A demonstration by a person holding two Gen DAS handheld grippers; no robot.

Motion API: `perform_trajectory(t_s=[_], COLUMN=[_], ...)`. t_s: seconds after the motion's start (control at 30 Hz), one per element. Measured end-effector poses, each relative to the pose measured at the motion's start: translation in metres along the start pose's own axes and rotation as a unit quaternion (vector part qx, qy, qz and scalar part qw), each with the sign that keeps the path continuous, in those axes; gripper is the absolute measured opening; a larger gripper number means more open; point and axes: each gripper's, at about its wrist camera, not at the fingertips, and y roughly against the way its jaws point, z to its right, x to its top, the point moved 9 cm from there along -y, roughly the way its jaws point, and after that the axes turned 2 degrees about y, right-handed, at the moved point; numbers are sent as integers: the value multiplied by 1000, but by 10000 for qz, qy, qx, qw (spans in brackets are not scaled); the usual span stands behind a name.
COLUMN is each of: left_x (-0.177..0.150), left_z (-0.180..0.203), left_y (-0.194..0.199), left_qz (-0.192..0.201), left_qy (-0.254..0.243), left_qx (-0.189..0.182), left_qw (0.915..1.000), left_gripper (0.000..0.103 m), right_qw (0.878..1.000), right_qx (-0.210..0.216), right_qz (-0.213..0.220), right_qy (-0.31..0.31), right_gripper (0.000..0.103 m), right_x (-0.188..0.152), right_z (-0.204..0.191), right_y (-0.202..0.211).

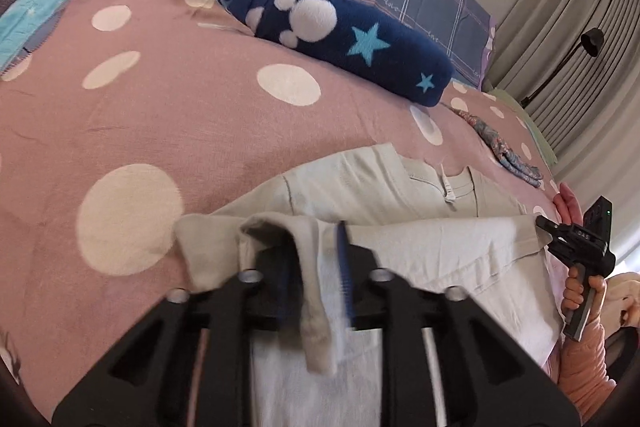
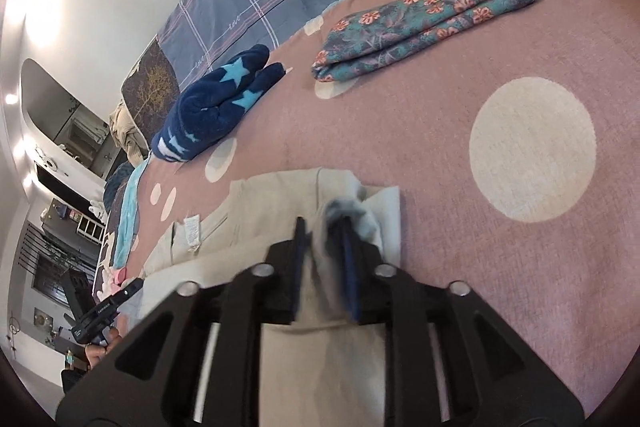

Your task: Fold small clothes

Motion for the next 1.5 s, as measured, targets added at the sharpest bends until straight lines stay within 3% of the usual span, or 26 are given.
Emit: perform_trajectory(t_s=[0.13, 0.17, 0.2, 0.23, 0.33, 0.47, 0.5, 0.53, 0.57, 0.6, 0.7, 0.77, 0.93, 1.03, 1.07, 1.1, 1.13, 1.17, 1.2, 1.3, 1.37, 1.5], left_x=[-14, -18, -22, -24, -18, 23, 34, 44, 49, 54, 56, 52, 44, 45, 46, 48, 49, 52, 54, 62, 70, 79], left_z=[1, 1, 2, 4, 12, 14, 5, -7, -17, -30, -40, -40, -36, -33, -32, -28, -24, -21, -17, -1, -1, -11], left_y=[14, 15, 17, 19, 25, 27, 23, 19, 18, 18, 21, 21, -11, -40, -44, -48, -50, -46, -40, -7, 4, -16], left_qz=[-96, -141, -209, -272, -148, 314, 451, 598, 705, 871, 930, 832, 96, -314, -338, -382, -440, -292, -158, 365, 509, 409], left_qy=[77, 68, 39, 44, 101, 506, 781, 1059, 1246, 1466, 1455, 1258, 846, 613, 523, 423, 382, 322, 222, -73, -96, -148], left_qx=[-133, -145, -182, -242, -410, -468, -387, -237, -73, 138, 254, 299, 379, 565, 555, 506, 468, 540, 553, 426, 408, 638], left_qw=[9998, 9998, 9996, 9993, 9990, 9971, 9952, 9923, 9897, 9853, 9847, 9881, 9957, 9960, 9965, 9971, 9972, 9976, 9981, 9984, 9978, 9970], left_gripper=[25, 19, 10, 4, 4, 5, 6, 14, 32, 37, 46, 58, 58, 57, 37, 16, 1, 1, 1, 1, 1, 1], right_qw=[9990, 9987, 9983, 9982, 9993, 9988, 9986, 9989, 9990, 9986, 9992, 9983, 9970, 9959, 9954, 9950, 9948, 9944, 9946, 9968, 9962, 9963], right_qx=[-199, -231, -221, -215, 17, 375, 365, 186, -104, -209, -70, -263, -506, -558, -603, -634, -639, -601, -599, -38, 139, -214], right_qz=[-69, -90, -154, -152, -74, 237, 341, 412, 436, 454, 385, 424, 139, -151, -222, -308, -355, -453, -399, 237, 439, 374], right_qy=[389, 450, 521, 536, 376, 220, 163, 90, -57, -180, -1, 302, 569, 689, 705, 701, 703, 748, 750, 766, 744, 750], right_gripper=[28, 20, 5, 3, 3, 3, 7, 14, 40, 53, 54, 58, 60, 60, 60, 58, 49, 10, 4, 4, 4, 4], right_x=[-13, -15, -18, -17, -6, 33, 46, 55, 61, 63, 61, 59, 57, 59, 59, 59, 59, 58, 59, 70, 78, 86], right_z=[-8, -8, -9, -9, -13, -29, -28, -23, -13, -8, -9, -5, 9, 8, 8, 8, 8, 5, 3, -18, -25, -18], right_y=[16, 18, 19, 20, 21, 17, 12, 6, 2, 1, 3, 6, -11, -33, -39, -46, -51, -55, -54, -24, -11, -27])
